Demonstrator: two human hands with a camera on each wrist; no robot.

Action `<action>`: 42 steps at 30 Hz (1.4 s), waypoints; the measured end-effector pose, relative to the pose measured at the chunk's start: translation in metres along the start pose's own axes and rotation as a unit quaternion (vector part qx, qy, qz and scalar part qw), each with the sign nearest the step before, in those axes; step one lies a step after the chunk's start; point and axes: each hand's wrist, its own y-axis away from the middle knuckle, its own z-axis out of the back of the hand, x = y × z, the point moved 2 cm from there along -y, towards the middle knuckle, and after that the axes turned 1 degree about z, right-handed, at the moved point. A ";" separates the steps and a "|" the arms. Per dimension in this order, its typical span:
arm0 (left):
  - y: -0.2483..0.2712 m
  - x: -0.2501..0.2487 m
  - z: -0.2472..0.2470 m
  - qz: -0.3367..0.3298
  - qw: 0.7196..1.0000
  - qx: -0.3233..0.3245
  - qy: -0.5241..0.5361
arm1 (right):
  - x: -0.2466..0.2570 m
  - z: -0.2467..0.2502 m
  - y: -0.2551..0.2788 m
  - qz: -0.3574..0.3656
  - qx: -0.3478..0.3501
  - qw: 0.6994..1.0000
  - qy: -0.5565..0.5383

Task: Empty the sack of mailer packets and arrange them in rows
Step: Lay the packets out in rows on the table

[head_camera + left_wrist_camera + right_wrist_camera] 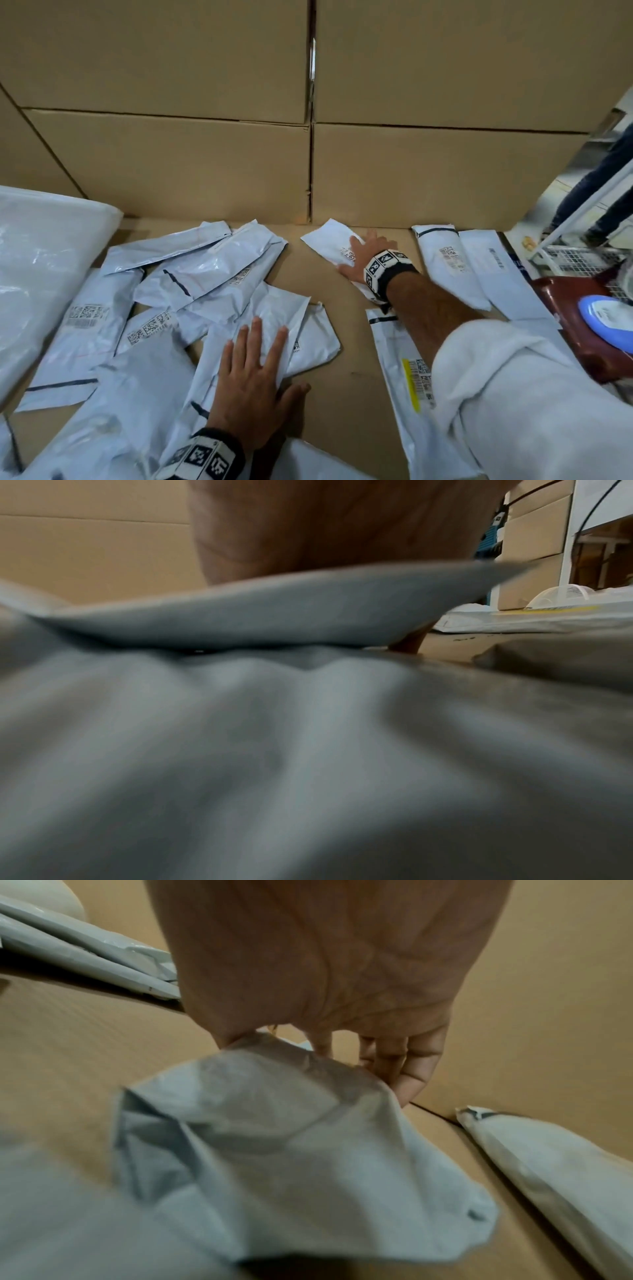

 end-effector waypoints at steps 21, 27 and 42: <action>0.015 -0.007 0.017 0.021 0.995 0.088 -0.052 | -0.037 -0.021 0.047 -0.234 -0.080 0.960 -0.135; 0.022 -0.004 0.013 0.021 0.997 0.058 -0.040 | -0.044 -0.018 0.063 -0.176 -0.116 0.969 -0.126; 0.054 -0.005 0.037 0.052 0.998 0.042 -0.015 | -0.040 -0.007 0.157 -0.008 -0.133 0.967 -0.219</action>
